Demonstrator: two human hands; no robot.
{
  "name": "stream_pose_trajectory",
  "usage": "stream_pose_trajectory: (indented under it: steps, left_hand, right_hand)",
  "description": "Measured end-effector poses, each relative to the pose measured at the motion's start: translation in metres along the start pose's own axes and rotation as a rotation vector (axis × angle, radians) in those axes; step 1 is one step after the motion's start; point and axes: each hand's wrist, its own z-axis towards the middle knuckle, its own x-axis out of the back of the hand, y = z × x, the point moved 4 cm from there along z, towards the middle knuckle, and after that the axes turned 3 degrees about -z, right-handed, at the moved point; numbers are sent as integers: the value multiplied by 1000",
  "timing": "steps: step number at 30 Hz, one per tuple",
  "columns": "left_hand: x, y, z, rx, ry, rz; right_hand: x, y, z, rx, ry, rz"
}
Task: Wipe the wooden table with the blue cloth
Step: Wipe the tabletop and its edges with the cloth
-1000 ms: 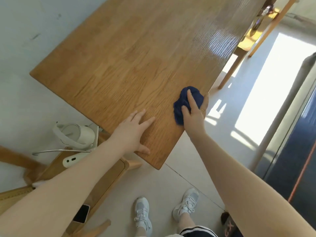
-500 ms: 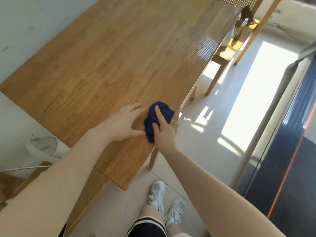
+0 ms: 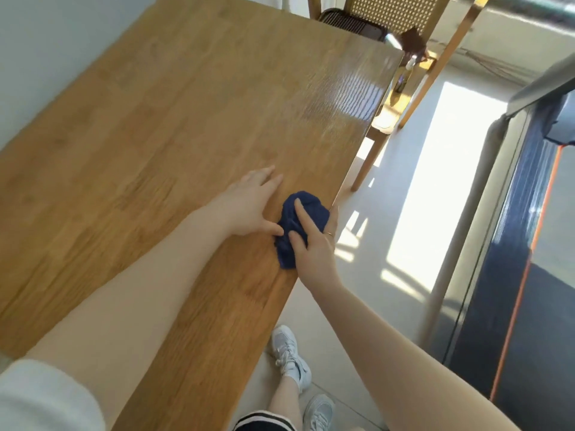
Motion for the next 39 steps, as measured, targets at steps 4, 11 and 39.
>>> stream_pose_trajectory:
  steps: [4, 11, 39]
  left_hand:
    - [10, -2, 37, -15, -43, 272]
    - [12, 1, 61, -37, -116, 364]
    - [46, 51, 98, 324, 216, 63]
  right_hand:
    - [28, -1, 94, -12, 126, -53]
    - [49, -2, 141, -48, 158, -84]
    - [99, -11, 232, -14, -96, -77]
